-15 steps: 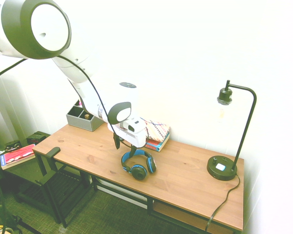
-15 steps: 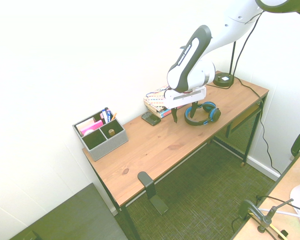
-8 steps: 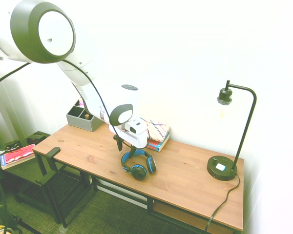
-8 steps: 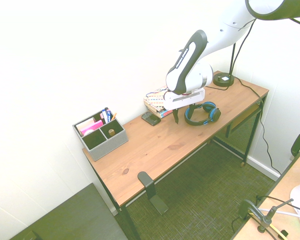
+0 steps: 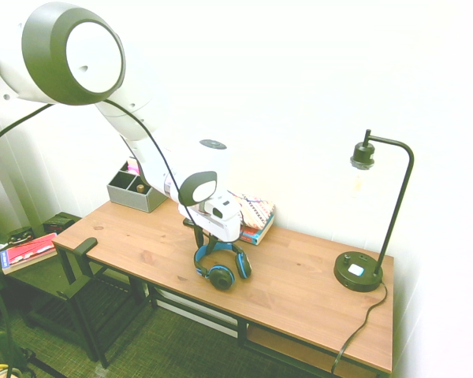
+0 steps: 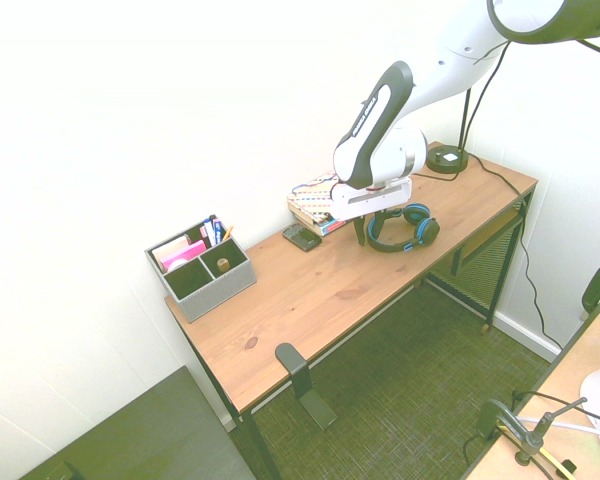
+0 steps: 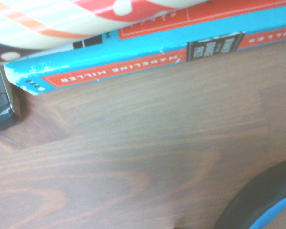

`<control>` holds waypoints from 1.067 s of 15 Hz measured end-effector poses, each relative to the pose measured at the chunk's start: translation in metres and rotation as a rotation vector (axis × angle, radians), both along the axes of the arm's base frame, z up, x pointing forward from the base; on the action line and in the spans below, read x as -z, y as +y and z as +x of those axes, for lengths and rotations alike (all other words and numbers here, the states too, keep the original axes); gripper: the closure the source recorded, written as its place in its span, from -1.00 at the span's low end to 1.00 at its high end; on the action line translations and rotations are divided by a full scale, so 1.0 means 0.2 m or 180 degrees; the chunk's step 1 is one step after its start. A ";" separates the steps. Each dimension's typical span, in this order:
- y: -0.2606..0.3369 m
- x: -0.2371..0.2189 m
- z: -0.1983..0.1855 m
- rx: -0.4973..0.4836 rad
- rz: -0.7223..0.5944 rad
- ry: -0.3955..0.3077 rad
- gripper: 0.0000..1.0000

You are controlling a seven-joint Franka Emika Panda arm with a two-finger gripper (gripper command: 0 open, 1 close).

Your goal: Hang the headphone

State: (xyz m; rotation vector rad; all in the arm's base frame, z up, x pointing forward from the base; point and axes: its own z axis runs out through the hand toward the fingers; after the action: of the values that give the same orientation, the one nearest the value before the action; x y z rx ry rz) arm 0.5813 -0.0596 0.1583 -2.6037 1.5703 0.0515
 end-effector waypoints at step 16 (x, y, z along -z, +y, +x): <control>0.44 -0.53 -0.51 -0.0085 0.0213 -0.0107 1.00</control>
State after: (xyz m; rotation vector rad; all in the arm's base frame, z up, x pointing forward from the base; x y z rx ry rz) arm 0.4799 0.0286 0.2643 -2.5612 1.4964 0.0609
